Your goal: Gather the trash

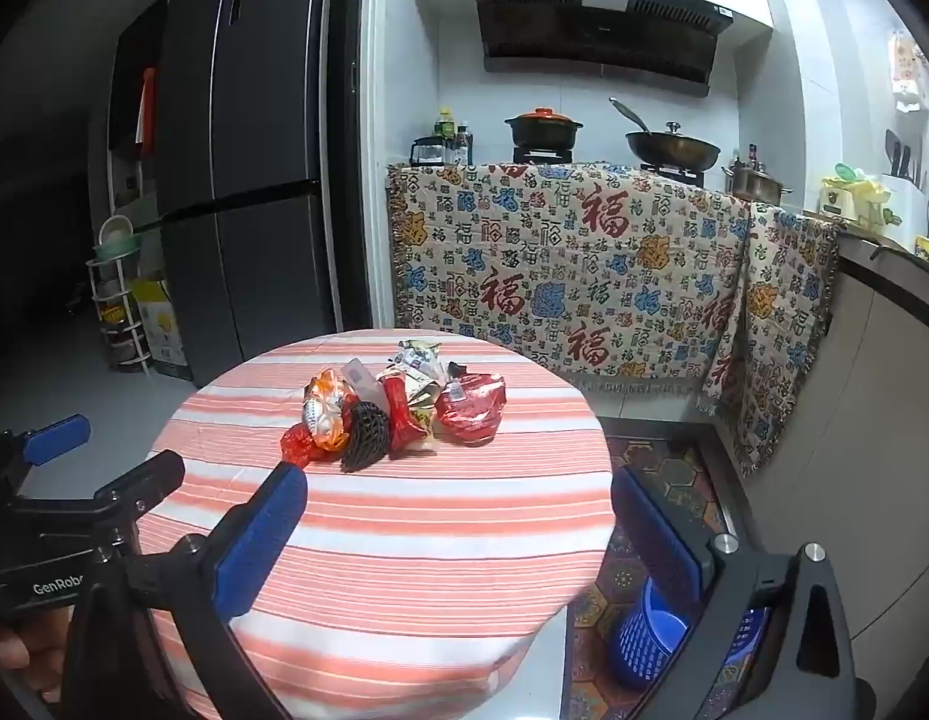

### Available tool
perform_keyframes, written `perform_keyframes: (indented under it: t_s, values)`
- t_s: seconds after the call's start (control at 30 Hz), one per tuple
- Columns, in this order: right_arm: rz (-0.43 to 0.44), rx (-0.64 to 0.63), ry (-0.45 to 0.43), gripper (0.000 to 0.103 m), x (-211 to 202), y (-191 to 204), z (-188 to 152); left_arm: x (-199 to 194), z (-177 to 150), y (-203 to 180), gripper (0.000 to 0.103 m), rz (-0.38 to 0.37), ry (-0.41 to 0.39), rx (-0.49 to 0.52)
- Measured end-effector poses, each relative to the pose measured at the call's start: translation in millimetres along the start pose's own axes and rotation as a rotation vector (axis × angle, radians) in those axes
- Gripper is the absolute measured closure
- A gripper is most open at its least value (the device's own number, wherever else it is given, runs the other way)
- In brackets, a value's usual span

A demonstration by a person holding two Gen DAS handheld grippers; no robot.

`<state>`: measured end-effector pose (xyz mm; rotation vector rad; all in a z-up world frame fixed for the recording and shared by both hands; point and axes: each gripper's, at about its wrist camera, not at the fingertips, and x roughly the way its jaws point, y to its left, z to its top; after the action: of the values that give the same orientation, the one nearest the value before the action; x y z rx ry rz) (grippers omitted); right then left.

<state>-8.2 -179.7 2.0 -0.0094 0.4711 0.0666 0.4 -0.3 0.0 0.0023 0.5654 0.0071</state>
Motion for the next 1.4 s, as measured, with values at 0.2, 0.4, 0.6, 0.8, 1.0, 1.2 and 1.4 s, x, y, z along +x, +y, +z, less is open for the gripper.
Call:
perform_keyframes:
  t_s: [0.2,0.4,0.6,0.8,1.0,1.2,1.4]
  values:
    - [0.018,0.002,0.005,0.000,8.9,5.3,-2.4,-0.6,-2.0,-6.2,0.000,-0.004,-0.017,0.025]
    - [0.002,0.012,0.010,0.000,6.9,0.5,3.3,1.3,-1.8,-9.1,0.000,-0.013,-0.008,0.021]
    - [0.005,0.021,0.003,0.000,6.4,2.1,-2.8,3.7,-3.6,-9.5,0.000,-0.020,-0.002,0.020]
    - [-0.001,0.018,-0.002,0.000,6.0,4.8,-4.3,3.5,-3.9,-10.5,0.000,-0.021,-0.002,0.019]
    - [-0.002,0.020,0.001,0.000,6.6,6.5,-3.4,2.8,-3.6,-11.6,0.000,-0.022,-0.002,0.020]
    - [-0.005,0.025,0.001,0.000,6.5,6.8,-3.4,2.2,-3.6,-11.8,0.000,-0.021,-0.001,0.020]
    - [-0.004,0.027,0.002,0.000,7.8,5.4,-3.7,1.6,-3.6,-13.2,0.000,-0.022,0.001,0.021]
